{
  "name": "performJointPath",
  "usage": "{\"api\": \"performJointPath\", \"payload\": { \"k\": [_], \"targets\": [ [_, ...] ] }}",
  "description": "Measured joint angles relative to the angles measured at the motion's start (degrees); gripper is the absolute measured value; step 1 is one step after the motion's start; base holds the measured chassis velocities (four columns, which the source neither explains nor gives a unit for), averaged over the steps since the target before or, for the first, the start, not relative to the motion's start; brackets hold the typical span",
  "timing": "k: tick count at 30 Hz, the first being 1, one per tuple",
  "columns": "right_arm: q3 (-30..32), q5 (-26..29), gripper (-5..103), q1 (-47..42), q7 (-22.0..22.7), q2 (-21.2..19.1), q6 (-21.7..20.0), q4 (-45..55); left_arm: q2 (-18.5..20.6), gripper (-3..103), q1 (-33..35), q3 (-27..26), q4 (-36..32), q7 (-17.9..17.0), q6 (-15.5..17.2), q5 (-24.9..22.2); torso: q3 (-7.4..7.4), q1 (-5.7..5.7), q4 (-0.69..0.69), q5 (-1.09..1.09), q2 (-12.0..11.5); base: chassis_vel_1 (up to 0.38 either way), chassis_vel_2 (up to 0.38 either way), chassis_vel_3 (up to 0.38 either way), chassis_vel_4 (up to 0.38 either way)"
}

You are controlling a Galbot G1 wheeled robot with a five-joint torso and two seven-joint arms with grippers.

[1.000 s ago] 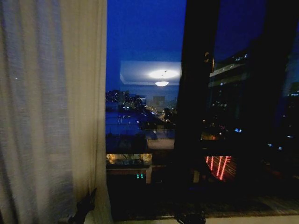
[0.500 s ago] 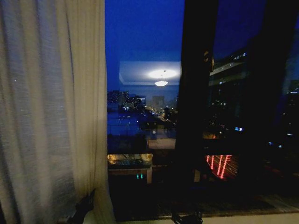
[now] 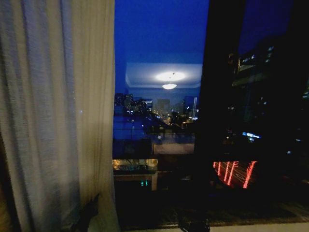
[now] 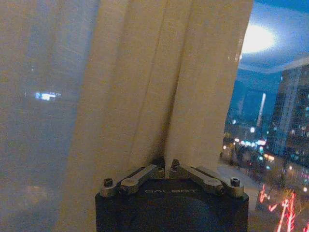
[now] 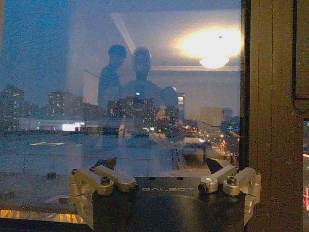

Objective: Open the curtains by pulling them apart, changing their state from closed to fully open.

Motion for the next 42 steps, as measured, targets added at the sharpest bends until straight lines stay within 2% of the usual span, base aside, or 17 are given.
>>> {"api": "performJointPath", "payload": {
  "k": [3, 11, 34, 42],
  "targets": [
    [-0.10, 0.00, 100, -0.08, -0.02, -0.01, -0.05, -0.05, -2.97, 0, -0.49, 0.14, 0.08, 0.02, 0.09, 0.10, 0.00, 0.00, -0.01, 0.02, 0.00, 0.036, 0.033, -0.026, -0.038],
    [-0.45, -0.51, 100, -0.88, -0.38, 0.00, -0.08, 0.29, -6.14, 0, 0.22, -0.06, 0.01, 0.49, -0.16, 1.55, -0.01, 0.00, 0.00, 0.00, 0.00, 0.066, 0.066, -0.071, -0.065],
    [-1.12, -1.34, 100, -1.30, -0.42, -0.01, 0.54, -0.10, -4.69, 0, 1.44, -0.86, -0.32, 0.90, -0.45, 2.12, -0.01, 0.00, 0.00, 0.00, 0.00, 0.047, 0.044, -0.049, -0.051],
    [-1.58, -1.46, 100, -1.27, -0.45, -0.01, 0.87, -0.36, -4.37, 0, 1.67, -2.81, -0.46, -0.99, -0.94, 2.74, 0.00, 0.00, -0.01, 0.00, 0.00, 0.000, 0.000, 0.000, 0.000]
  ]
}}
